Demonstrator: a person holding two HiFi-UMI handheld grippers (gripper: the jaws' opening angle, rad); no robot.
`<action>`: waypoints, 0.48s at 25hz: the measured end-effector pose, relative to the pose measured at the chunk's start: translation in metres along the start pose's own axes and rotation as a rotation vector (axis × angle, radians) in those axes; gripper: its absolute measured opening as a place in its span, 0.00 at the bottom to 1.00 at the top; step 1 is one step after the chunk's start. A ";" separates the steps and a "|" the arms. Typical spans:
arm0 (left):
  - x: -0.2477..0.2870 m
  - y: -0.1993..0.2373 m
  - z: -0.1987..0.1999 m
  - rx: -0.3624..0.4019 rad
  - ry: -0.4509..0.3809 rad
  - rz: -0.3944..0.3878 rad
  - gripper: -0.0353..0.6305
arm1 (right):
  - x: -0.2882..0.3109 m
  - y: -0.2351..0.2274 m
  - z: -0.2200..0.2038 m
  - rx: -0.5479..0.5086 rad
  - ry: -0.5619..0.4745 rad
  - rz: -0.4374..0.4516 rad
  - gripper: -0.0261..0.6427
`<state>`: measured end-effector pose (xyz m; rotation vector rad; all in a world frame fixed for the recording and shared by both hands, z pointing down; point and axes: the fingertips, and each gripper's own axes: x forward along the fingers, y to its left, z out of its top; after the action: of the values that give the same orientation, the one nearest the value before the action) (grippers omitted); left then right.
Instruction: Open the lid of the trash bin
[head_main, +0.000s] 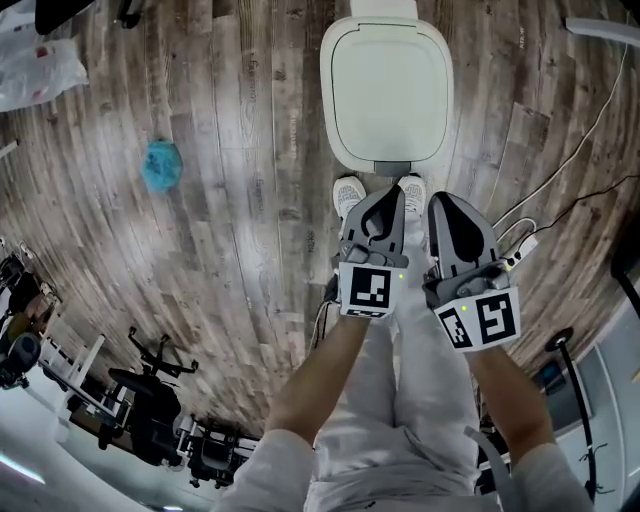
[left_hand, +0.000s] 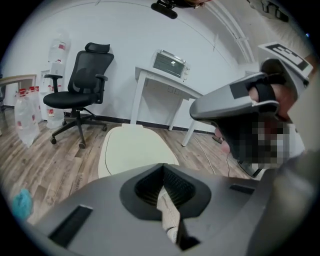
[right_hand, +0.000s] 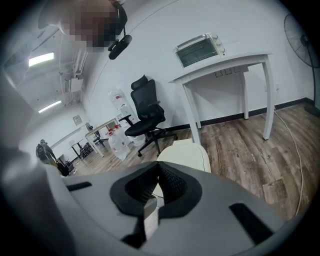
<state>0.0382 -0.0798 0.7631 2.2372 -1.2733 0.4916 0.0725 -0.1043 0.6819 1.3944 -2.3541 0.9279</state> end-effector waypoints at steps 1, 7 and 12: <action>0.003 0.001 -0.005 0.001 0.003 0.004 0.05 | 0.001 -0.001 -0.003 0.005 0.002 -0.002 0.06; 0.020 0.005 -0.025 -0.014 0.028 0.021 0.05 | 0.001 -0.011 -0.021 0.033 0.015 -0.016 0.06; 0.027 0.008 -0.031 -0.022 0.038 0.029 0.05 | 0.002 -0.014 -0.031 0.055 0.025 -0.019 0.06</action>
<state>0.0428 -0.0827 0.8046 2.1841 -1.2869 0.5257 0.0803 -0.0909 0.7129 1.4144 -2.3096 1.0064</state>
